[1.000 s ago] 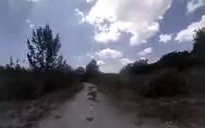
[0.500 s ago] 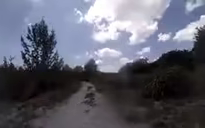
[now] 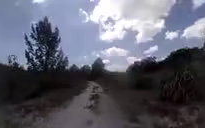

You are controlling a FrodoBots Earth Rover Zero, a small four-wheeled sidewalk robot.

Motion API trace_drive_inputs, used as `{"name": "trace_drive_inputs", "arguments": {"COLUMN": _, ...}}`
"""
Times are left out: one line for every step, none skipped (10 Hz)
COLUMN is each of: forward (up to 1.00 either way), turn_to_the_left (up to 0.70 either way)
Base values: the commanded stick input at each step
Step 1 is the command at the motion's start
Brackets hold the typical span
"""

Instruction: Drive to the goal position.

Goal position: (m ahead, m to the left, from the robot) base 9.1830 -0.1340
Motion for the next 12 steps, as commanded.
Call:
{"name": "trace_drive_inputs", "arguments": {"forward": 0.85, "turn_to_the_left": 0.0}}
{"name": "trace_drive_inputs", "arguments": {"forward": 0.85, "turn_to_the_left": 0.0}}
{"name": "trace_drive_inputs", "arguments": {"forward": 0.85, "turn_to_the_left": 0.0}}
{"name": "trace_drive_inputs", "arguments": {"forward": 0.85, "turn_to_the_left": 0.0}}
{"name": "trace_drive_inputs", "arguments": {"forward": 0.85, "turn_to_the_left": 0.0}}
{"name": "trace_drive_inputs", "arguments": {"forward": 0.85, "turn_to_the_left": 0.0}}
{"name": "trace_drive_inputs", "arguments": {"forward": 0.85, "turn_to_the_left": 0.04}}
{"name": "trace_drive_inputs", "arguments": {"forward": 0.85, "turn_to_the_left": 0.28}}
{"name": "trace_drive_inputs", "arguments": {"forward": 0.85, "turn_to_the_left": 0.34}}
{"name": "trace_drive_inputs", "arguments": {"forward": 0.85, "turn_to_the_left": 0.14}}
{"name": "trace_drive_inputs", "arguments": {"forward": 0.85, "turn_to_the_left": 0.0}}
{"name": "trace_drive_inputs", "arguments": {"forward": 0.85, "turn_to_the_left": 0.0}}
